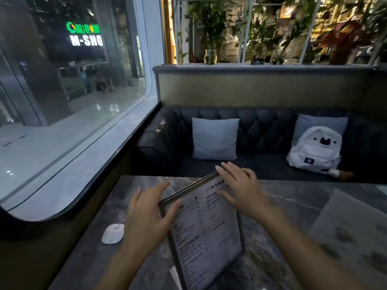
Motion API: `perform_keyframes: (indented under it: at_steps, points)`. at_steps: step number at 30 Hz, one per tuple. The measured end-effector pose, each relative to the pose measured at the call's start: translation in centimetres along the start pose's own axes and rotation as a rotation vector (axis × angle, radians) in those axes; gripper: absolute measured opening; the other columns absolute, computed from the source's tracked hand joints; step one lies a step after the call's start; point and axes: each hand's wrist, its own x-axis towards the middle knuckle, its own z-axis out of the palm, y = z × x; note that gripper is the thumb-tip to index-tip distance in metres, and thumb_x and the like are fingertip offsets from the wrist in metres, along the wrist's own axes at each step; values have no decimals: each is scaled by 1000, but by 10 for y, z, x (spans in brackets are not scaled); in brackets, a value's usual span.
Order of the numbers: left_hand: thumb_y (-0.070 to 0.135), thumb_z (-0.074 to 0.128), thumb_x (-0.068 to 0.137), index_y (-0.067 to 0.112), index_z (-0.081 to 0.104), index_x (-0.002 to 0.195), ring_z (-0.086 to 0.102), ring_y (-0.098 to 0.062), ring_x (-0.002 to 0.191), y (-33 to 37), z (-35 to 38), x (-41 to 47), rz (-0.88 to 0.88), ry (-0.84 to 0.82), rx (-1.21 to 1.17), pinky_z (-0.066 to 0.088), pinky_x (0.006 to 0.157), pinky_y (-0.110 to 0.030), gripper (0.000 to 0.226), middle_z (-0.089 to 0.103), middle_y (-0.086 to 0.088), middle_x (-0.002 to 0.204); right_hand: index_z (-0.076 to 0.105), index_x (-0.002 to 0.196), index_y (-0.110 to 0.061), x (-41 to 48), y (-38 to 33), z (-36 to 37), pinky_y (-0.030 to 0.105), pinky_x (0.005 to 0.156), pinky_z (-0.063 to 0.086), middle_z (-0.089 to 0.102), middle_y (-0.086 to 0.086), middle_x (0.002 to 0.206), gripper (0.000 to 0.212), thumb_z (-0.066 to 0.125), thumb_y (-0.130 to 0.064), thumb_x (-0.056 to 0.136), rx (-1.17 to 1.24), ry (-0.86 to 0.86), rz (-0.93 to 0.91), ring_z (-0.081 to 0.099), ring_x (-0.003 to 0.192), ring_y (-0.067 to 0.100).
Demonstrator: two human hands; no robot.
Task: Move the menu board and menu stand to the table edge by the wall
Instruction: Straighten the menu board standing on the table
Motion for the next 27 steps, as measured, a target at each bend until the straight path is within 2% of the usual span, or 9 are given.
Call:
perform_keyframes:
  at_steps: [2, 4, 9, 14, 16, 19, 20, 24, 27]
  points:
    - [40, 57, 82, 22, 59, 110, 52, -1, 91, -3, 0, -1, 24, 15, -56, 41, 99, -44, 34, 62, 14, 98, 34, 135, -23, 2, 2, 1, 37, 104, 22, 41, 1, 143, 56, 53, -42, 85, -6, 33, -7, 28, 136, 15]
    - [33, 57, 82, 25, 63, 102, 50, 5, 83, -6, -1, -4, 46, 18, -65, 48, 85, -39, 22, 58, 23, 89, 41, 130, -21, 4, 2, 2, 37, 100, 26, 48, 2, 138, 51, 53, -43, 85, -23, 59, 1, 35, 132, 16]
    - [12, 66, 80, 30, 68, 90, 58, 2, 81, -19, 2, -6, -1, 87, -157, 45, 62, -16, 21, 62, 26, 81, 55, 117, -19, 10, -3, 4, 35, 92, 26, 58, 2, 124, 39, 57, -40, 84, 64, 172, 31, 47, 121, 16]
    - [10, 64, 81, 20, 69, 86, 62, -11, 77, -21, 8, -6, -34, 117, -185, 53, 66, -38, 13, 68, 8, 80, 67, 98, -20, 19, -9, -3, 27, 82, 19, 67, -2, 105, 30, 61, -43, 80, 173, 246, 102, 55, 102, 12]
    - [11, 64, 82, 22, 69, 87, 62, -9, 77, -23, 9, -6, -41, 117, -175, 52, 65, -34, 13, 68, 9, 81, 67, 93, -21, 21, -9, -5, 25, 79, 17, 66, -4, 100, 29, 61, -45, 79, 190, 241, 115, 54, 97, 10]
    - [12, 62, 83, 25, 69, 89, 59, -4, 80, -24, 9, -2, -34, 113, -168, 42, 61, -12, 16, 67, 12, 82, 66, 87, -20, 22, -9, -8, 26, 79, 16, 63, -6, 93, 28, 61, -46, 78, 198, 226, 138, 52, 91, 9]
    - [13, 62, 83, 25, 69, 89, 59, -4, 80, -25, 10, 0, -35, 111, -162, 41, 60, -11, 15, 67, 12, 82, 67, 85, -19, 21, -8, -8, 25, 79, 16, 63, -5, 91, 27, 62, -45, 78, 203, 234, 142, 52, 90, 10]
    - [15, 59, 85, 21, 68, 87, 61, -15, 77, -30, 15, 9, -73, 120, -150, 45, 60, -31, 11, 69, 4, 84, 70, 79, -11, 20, -5, -14, 24, 80, 24, 64, 2, 83, 26, 67, -37, 76, 290, 226, 167, 56, 83, 17]
    - [13, 58, 86, 24, 68, 86, 61, -18, 83, -34, 20, 18, -118, 108, -211, 49, 68, -36, 14, 67, 6, 88, 70, 76, -9, 18, -3, -18, 30, 70, 39, 62, 3, 81, 27, 69, -36, 74, 366, 191, 223, 54, 79, 17]
